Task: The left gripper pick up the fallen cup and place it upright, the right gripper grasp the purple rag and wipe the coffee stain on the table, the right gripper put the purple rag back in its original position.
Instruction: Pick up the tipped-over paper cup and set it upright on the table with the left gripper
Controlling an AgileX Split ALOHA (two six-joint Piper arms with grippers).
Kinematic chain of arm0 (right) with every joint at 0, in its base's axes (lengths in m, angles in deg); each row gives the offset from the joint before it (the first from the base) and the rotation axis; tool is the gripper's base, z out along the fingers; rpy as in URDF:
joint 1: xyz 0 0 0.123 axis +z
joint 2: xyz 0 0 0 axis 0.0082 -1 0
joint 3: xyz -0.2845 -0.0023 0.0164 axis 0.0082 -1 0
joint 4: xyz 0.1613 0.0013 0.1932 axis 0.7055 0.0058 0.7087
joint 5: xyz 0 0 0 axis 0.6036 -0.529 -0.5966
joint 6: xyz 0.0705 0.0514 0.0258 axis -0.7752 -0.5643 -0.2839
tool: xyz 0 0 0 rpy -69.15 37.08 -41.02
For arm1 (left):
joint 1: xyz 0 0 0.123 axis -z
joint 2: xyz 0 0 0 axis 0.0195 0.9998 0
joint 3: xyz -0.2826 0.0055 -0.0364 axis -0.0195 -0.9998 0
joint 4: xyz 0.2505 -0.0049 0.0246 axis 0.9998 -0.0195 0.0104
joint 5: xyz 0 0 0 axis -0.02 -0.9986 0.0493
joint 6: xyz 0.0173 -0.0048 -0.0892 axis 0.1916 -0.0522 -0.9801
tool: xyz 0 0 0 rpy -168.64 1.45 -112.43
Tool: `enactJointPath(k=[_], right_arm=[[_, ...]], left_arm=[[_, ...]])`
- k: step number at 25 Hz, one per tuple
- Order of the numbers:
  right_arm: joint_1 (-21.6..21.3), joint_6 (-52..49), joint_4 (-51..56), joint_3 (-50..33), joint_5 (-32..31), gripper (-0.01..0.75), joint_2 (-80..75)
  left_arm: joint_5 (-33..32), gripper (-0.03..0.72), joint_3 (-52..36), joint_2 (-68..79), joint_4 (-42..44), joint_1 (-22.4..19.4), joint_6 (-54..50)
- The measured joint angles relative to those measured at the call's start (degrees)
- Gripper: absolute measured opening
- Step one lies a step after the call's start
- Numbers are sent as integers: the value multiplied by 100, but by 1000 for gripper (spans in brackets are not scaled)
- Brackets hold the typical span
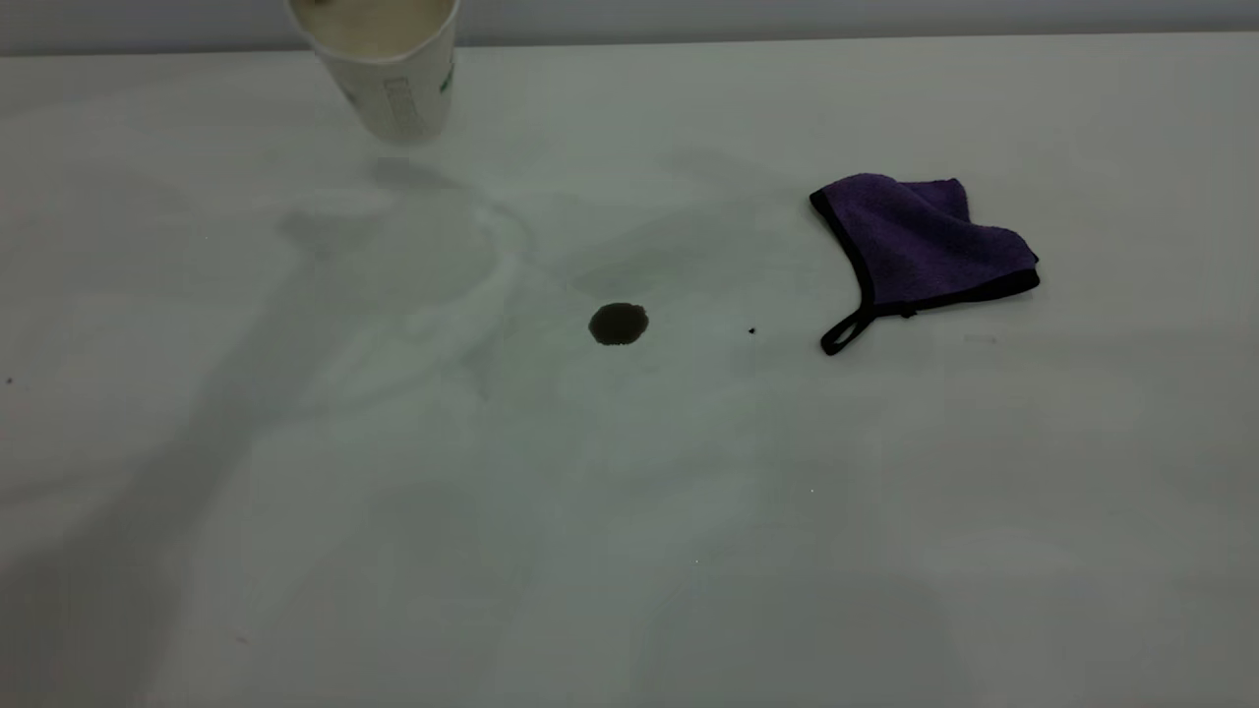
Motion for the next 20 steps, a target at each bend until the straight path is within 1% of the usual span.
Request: enactJointPath(k=[3,7,10,16,19,20], right_arm=[[0,0,0,0,0,219,0],[0,0,0,0,0,219,0],[0,0,0,0,0,219,0],[0,0,0,0,0,219,0],[0,0,0,0,0,219,0],[0,0,0,0,0,219,0]], left_arm=[[27,13,0,207,-1242,-462,652],[147,13,0,578,-2159,-817,1053],[170,14,0,843,-2347,-904,1120],[247,31,0,1175,-2406,-904,1149],[259,79,0,1207,-2406,-904,1149],[259,111,0,1207,-2406,-904,1149]])
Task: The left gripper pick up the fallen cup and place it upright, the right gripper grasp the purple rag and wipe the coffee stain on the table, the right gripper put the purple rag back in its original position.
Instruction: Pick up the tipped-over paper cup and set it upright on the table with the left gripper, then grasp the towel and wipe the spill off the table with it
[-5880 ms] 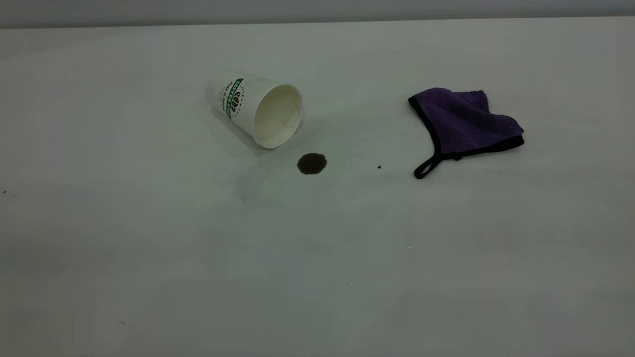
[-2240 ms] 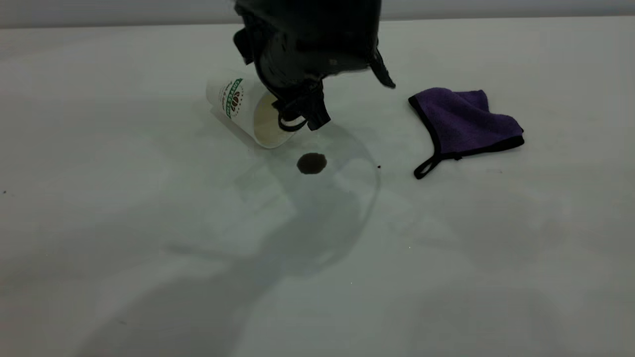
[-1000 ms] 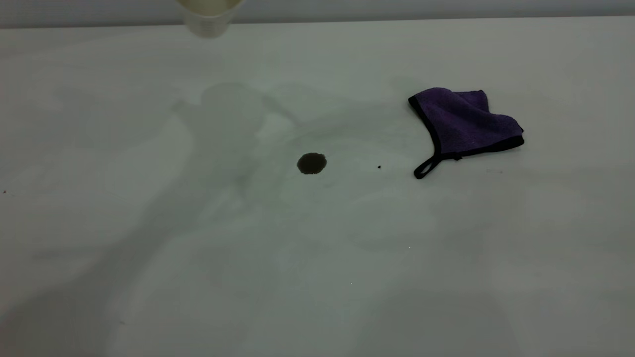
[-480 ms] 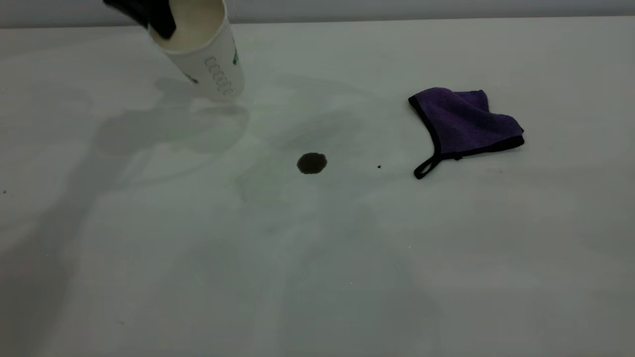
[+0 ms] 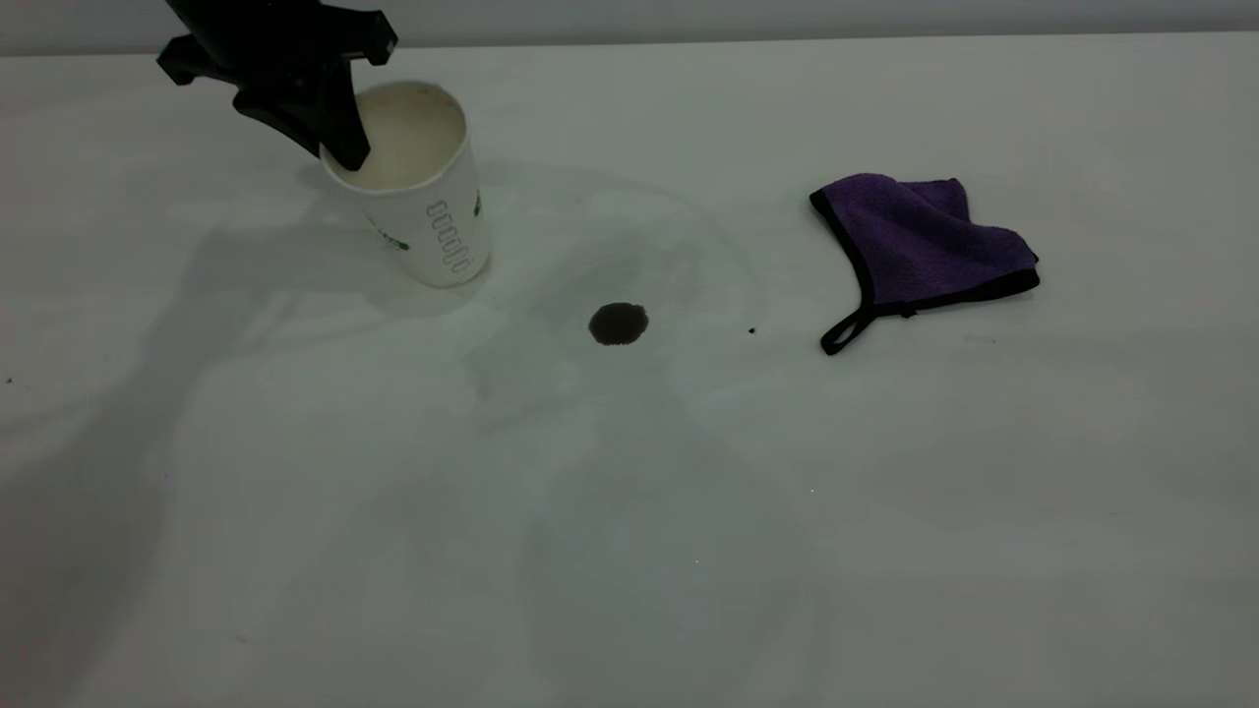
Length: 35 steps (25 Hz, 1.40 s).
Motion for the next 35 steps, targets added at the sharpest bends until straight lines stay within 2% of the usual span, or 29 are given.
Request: enactJointPath(k=[3,8,10,19,24,27,31,35], right_arm=[[0,0,0,0,0,219,0],[0,0,0,0,0,219,0],[0,0,0,0,0,219,0],[0,0,0,0,0,219,0],[0,0,0,0,0,219,0],[0,0,0,0,0,219,0],[0,0,0,0,0,219,0],[0,0,0,0,0,219,0]], left_arm=[[4,259,0,0,0,0,5],[-289,622,184,-87,78,0,241],[-635,690,434,-292,176,-19,349],[-2879,686,1668,-1757,771,-163,365],[-2879,680,1708,-2690,1320,-169,129],[-2879,675,1444,-3277,1570,-169,-231],[-2879,647,510,-4290,1778,-169,-619],[-2879,571,-712,-5374,1928,-169,-947]])
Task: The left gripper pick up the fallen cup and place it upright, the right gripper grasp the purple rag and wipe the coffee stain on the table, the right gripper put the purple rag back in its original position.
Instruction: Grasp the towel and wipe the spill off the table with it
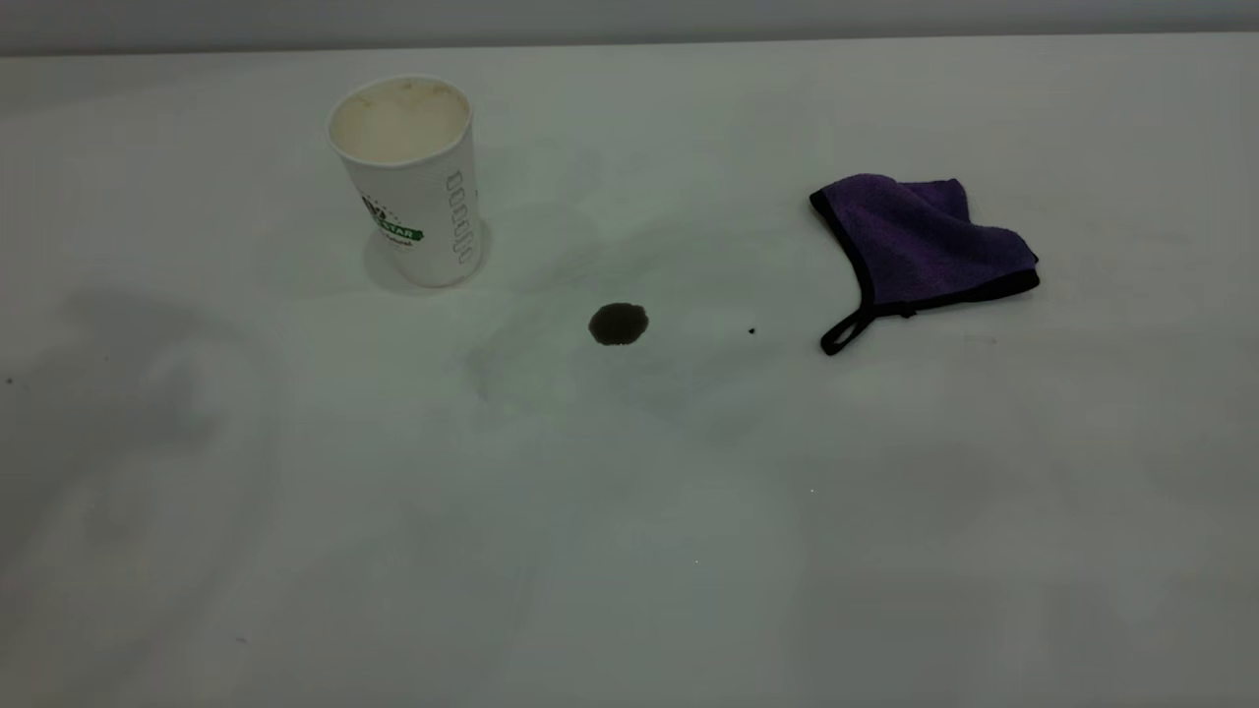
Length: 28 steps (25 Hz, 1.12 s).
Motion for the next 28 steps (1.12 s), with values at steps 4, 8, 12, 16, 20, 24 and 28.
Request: enactJointPath(k=[4,8,12,16,20,24,28], right_arm=[[0,0,0,0,0,219,0],[0,0,0,0,0,219,0],[0,0,0,0,0,219,0],[0,0,0,0,0,219,0],[0,0,0,0,0,219,0],[0,0,0,0,0,219,0],[0,0,0,0,0,219,0]], left_arm=[[0,488,-1159,-1040,54,0,-390],[0,423,-1884,-1971,58,0,-479],[0,373,-2662,-2881,23,0,-490],[0,338,-3685,-3996,-128,0,-492],[0,313,-4631,-5242,-125,0,-492],[28,298,-5159,-6383,-164,-42,-497],[217,292,-5384,-7161,-179,-439,-497]])
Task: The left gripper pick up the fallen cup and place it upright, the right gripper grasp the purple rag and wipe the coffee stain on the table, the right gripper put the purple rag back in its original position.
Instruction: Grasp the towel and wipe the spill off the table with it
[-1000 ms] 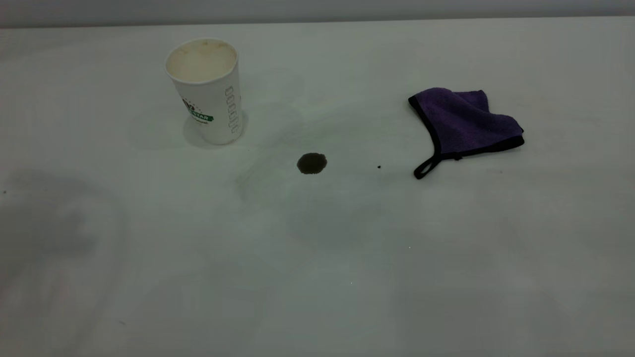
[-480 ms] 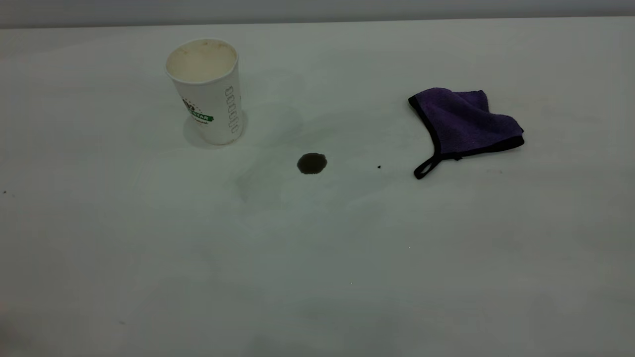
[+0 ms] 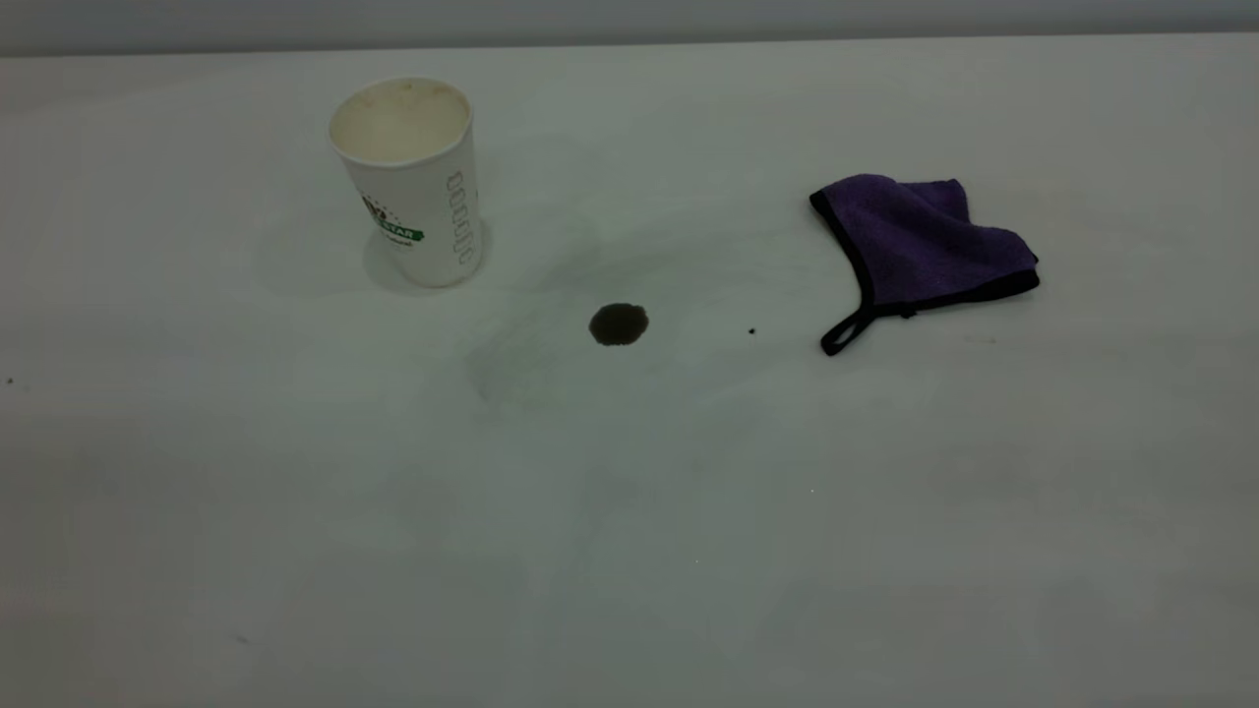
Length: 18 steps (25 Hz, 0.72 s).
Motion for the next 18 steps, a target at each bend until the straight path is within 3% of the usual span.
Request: enactJointPath(k=[4,18], right_arm=[[0,0,0,0,0,219,0],[0,0,0,0,0,227,0]], left_arm=[[24,290,-215,-512,0,-353,0],[2,291,-377,-900,-5,-372,-125]])
